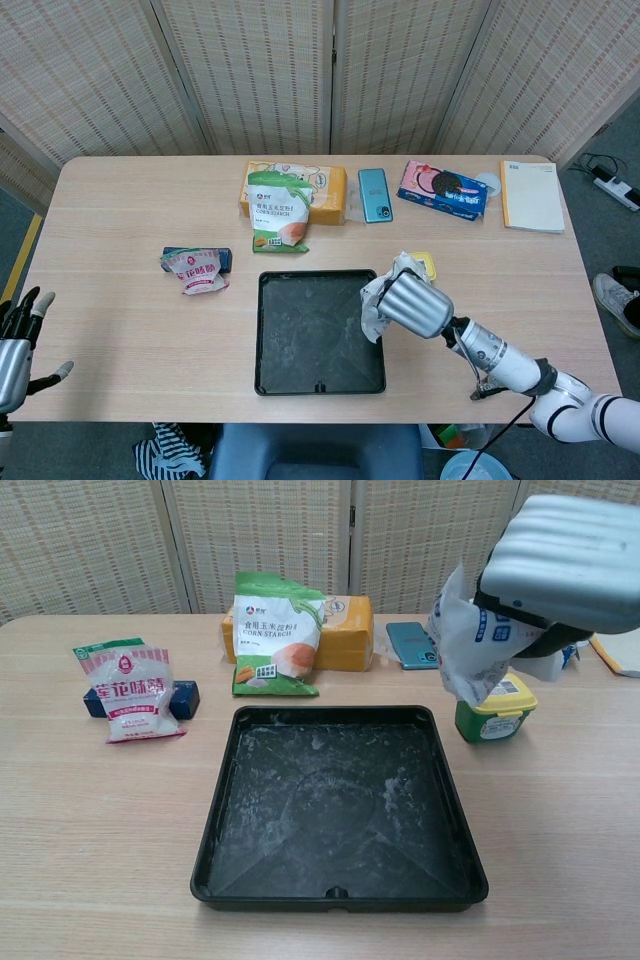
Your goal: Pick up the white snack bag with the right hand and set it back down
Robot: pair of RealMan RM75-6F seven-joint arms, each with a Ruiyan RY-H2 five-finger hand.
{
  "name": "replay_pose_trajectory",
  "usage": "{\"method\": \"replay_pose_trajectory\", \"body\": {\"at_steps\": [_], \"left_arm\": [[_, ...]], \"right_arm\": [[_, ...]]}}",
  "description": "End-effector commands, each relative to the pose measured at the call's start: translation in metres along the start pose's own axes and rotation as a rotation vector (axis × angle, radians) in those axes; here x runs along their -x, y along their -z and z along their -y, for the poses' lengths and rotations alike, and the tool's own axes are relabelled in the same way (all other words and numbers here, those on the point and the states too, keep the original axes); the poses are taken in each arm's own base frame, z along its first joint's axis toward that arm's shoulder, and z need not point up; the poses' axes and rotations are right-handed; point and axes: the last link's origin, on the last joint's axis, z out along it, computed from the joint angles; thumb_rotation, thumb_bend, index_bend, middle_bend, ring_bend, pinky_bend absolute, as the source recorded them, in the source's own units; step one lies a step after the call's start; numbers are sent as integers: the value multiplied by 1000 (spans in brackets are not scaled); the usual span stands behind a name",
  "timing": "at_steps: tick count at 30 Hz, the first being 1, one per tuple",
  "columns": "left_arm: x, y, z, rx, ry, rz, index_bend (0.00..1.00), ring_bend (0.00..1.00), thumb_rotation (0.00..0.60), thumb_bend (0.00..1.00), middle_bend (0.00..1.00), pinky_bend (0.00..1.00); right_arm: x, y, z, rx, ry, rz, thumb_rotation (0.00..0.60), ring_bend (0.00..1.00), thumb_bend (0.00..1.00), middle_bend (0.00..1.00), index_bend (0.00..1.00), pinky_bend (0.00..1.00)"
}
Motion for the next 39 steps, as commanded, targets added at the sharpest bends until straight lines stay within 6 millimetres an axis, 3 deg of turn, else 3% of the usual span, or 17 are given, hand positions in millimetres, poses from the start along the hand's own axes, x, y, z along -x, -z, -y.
{"method": "replay_pose_trajectory", "body": {"at_steps": [1, 39], "left_arm": [[-1, 1, 1, 2, 3, -2, 0, 164, 600, 181, 0, 90], [-3, 0, 2, 9, 10, -2, 0, 178, 600, 180, 0, 90]], "right_arm": [[-6, -8, 6, -35, 69, 22, 600, 1000, 347, 848, 916, 1000], [-9, -8, 22, -96, 263, 55, 600, 1000, 347, 850, 917, 1000]]}}
